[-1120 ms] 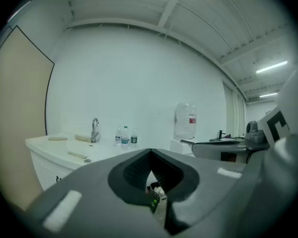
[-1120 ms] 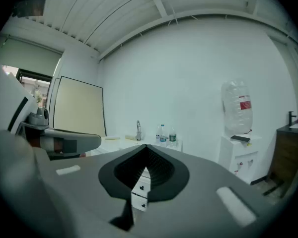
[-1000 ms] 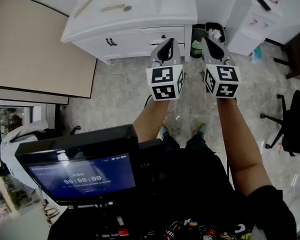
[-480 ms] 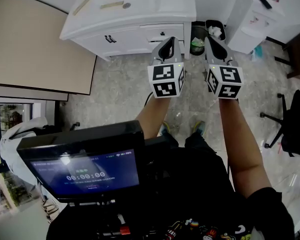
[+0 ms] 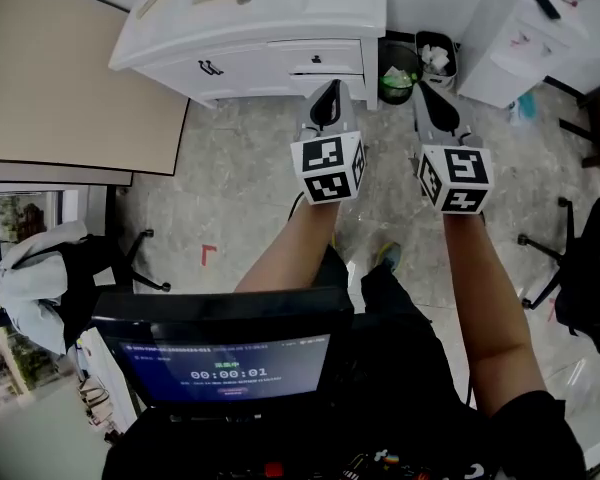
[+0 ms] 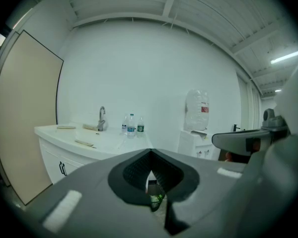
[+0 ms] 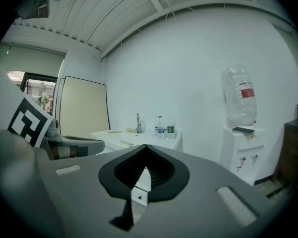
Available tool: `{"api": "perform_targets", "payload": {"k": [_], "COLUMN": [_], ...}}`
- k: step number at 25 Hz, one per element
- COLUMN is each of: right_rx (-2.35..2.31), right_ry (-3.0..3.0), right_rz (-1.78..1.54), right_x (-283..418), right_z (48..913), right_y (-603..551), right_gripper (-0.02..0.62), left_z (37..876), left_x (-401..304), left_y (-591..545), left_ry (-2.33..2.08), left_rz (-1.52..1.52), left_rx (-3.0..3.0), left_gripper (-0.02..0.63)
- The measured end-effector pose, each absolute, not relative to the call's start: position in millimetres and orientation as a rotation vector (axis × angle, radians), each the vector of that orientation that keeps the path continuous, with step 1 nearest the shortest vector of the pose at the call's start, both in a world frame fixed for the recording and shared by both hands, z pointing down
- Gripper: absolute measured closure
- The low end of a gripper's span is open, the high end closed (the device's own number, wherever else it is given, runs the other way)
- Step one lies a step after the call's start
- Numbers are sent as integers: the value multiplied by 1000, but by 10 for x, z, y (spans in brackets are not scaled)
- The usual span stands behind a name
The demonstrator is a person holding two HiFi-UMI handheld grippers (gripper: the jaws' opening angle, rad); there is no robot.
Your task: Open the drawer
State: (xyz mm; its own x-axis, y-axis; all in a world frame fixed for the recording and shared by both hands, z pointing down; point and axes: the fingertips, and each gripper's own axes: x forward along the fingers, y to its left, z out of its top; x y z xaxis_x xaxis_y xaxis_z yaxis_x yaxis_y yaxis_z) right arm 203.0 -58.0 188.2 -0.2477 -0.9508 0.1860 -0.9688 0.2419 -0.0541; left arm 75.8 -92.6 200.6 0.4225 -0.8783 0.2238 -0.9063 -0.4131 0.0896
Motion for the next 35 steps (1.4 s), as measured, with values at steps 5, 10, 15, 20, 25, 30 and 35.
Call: {"api": "perform_targets", "payload": {"k": [5, 10, 15, 20, 25, 30, 35], "right_rx": [1807, 1790, 1848, 1865, 1869, 1864, 1860], "right_ry": [-2391, -2412, -2398, -2411, -2410, -2395, -2384], "right_rz": [260, 241, 219, 206, 170, 163, 172], "right_x": [1898, 1621, 1561, 1475, 1431, 1255, 1124], "right_z": [2421, 3173, 4096, 4914, 5458, 5851, 6109], "right_y": [-1101, -1594, -2051, -2334, -2649, -3004, -3238], "right_gripper": [571, 571, 571, 571, 571, 571, 571], "left_z": [2589, 3605, 4814, 5717, 6191, 6285, 6270], "left_x": [655, 417, 132, 9, 32, 50, 85], "left_y": [-1595, -2305, -3113, -3729, -3933, -4052, -4114], "left_ry": [-1608, -1586, -1664, -1741, -1752, -1762, -1769], "left_rz": [227, 291, 315, 332, 326, 271, 212], "left_rx": [2473, 2486, 2449, 2432, 2447, 2470, 2513], "left_gripper": [606, 524, 488, 485, 479, 465, 457]}}
